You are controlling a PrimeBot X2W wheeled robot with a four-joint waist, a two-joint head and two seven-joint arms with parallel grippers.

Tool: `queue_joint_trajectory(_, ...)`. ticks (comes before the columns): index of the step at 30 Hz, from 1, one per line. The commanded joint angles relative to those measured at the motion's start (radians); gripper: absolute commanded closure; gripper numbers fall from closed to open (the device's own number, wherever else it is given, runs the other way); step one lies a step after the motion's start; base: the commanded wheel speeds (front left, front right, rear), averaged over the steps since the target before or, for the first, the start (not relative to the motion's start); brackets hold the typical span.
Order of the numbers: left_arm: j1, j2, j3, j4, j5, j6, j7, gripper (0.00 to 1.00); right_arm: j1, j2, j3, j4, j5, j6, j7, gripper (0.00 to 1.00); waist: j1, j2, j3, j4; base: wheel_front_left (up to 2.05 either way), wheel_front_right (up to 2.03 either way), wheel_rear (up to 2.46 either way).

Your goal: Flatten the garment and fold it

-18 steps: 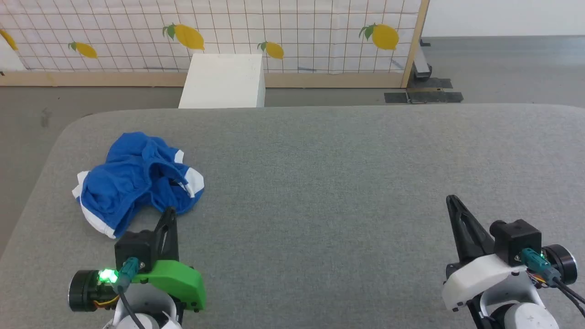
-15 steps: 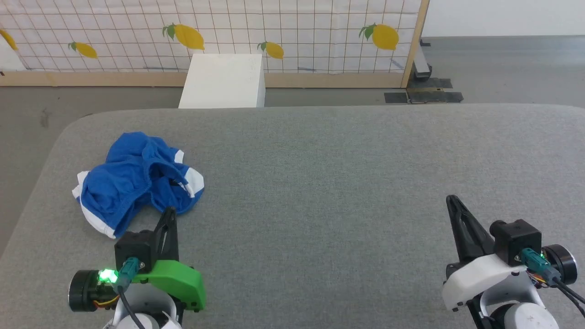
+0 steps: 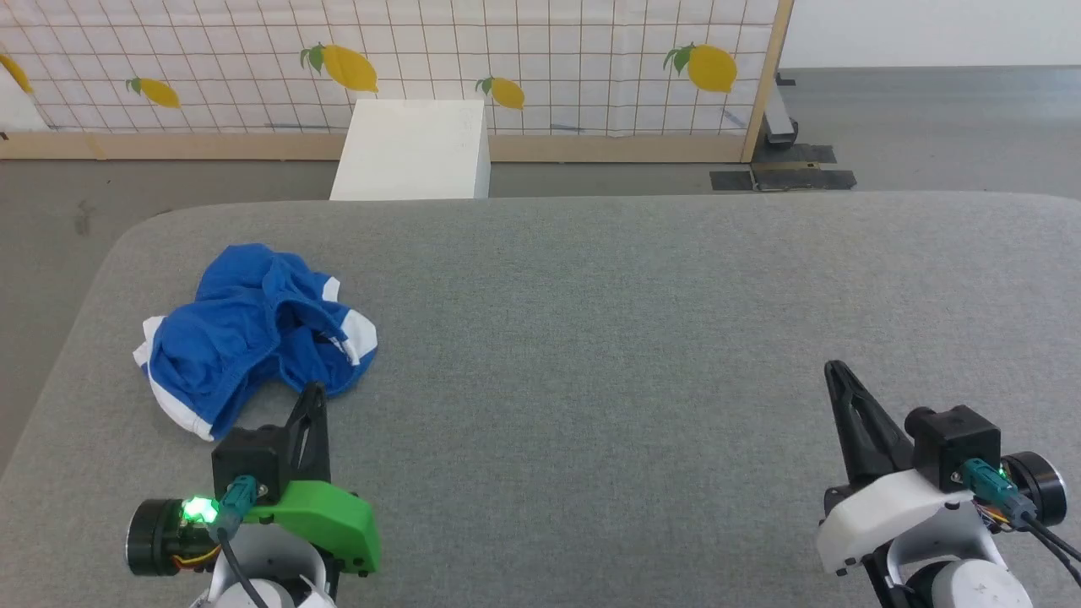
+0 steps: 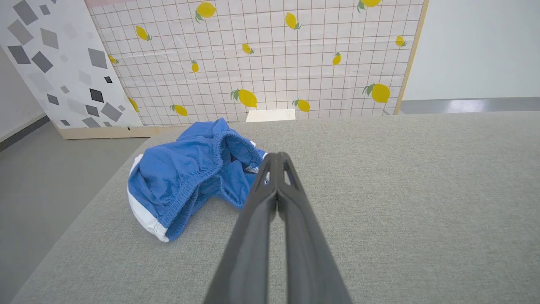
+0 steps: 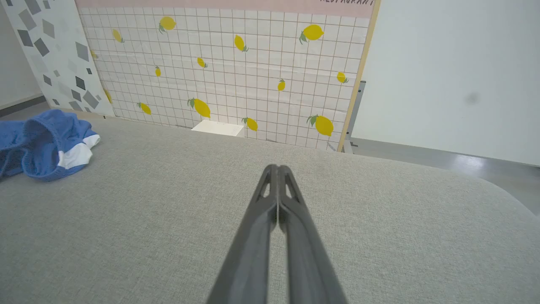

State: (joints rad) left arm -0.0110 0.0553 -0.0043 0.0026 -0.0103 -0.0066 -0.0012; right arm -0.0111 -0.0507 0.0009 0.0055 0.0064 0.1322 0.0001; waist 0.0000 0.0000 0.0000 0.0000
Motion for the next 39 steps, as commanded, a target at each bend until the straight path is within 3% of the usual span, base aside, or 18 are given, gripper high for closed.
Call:
queue_joint_trajectory(1,0.011,-0.005,0.004,-0.003,0.010,0.007,0.001,1.00,0.011,0.001,-0.001,-0.005,-0.006,-0.002,0.000,1.00,0.0000,0.0000,0.000,0.000,0.00,0.00,0.00)
queue_joint_trajectory(6,0.011,-0.005,0.004,-0.003,0.010,0.007,0.001,1.00,0.011,0.001,-0.001,-0.005,-0.006,-0.002,0.000,1.00,0.0000,0.0000,0.000,0.000,0.00,0.00,0.00)
queue_joint_trajectory(7,0.000,0.000,0.000,0.000,0.000,0.000,0.000,0.00,0.000,0.000,0.000,0.000,0.000,0.000,0.000,0.00,0.0000,0.0000,0.000,0.000,0.00,0.00,0.00)
queue_joint_trajectory(25,0.006,0.000,0.005,0.014,-0.014,0.003,-0.032,0.00,0.008,0.000,-0.005,0.030,0.039,0.000,-0.032,0.00,0.0000,0.0000,0.000,0.011,0.00,0.00,0.00)
queue_joint_trajectory(39,0.018,-0.001,0.020,0.023,-0.025,0.010,-0.061,0.00,0.013,0.000,0.001,0.063,0.073,0.000,-0.061,0.00,0.0000,0.0000,-0.002,0.076,0.00,0.00,0.00)
